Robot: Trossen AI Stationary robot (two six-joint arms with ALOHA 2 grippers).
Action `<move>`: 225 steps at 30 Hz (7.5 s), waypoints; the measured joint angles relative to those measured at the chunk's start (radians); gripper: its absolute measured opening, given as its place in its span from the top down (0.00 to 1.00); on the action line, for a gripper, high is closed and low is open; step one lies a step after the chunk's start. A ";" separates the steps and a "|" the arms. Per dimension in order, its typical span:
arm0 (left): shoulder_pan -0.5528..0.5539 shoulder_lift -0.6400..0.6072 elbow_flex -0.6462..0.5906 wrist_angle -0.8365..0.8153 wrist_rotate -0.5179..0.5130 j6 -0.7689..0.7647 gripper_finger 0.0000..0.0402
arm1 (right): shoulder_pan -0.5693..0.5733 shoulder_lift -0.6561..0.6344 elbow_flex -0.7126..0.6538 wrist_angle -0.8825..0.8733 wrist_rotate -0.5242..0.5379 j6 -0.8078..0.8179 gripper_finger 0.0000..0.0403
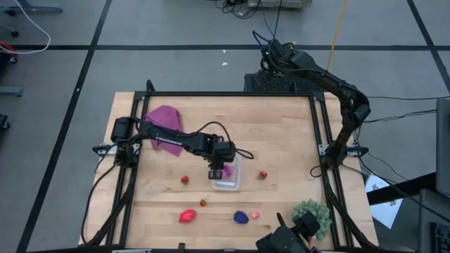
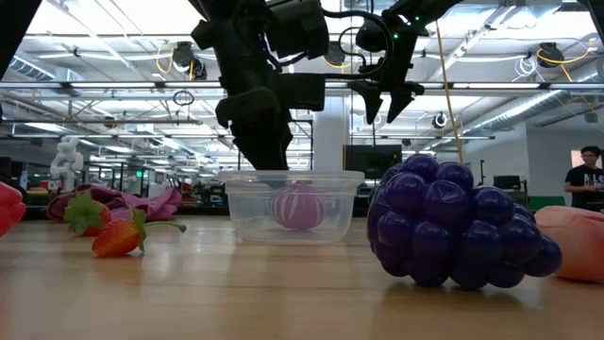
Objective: Pick and placing Produce into tupperware
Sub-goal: Put the top left peach into the transparent bin, then put the top left strawberry into the transparent bin
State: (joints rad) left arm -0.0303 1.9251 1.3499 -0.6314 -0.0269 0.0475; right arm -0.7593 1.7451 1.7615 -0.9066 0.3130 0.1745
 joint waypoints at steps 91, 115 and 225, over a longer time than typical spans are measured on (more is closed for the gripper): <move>-0.342 -0.045 0.132 -0.634 -0.093 -0.887 0.40 | 0.002 0.000 0.000 -0.202 -0.001 0.031 0.27; -0.306 -0.318 -0.401 -0.144 -0.061 -1.526 0.40 | 0.002 0.000 0.000 -0.153 -0.001 0.015 0.27; -0.226 -0.109 0.115 -0.105 -0.029 -0.987 0.61 | -0.118 0.000 0.000 -0.034 -0.004 -0.004 0.27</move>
State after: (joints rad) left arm -0.2565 1.8158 1.4645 -0.7364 -0.0561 -0.9393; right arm -0.8777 1.7447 1.7611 -0.9404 0.3092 0.1707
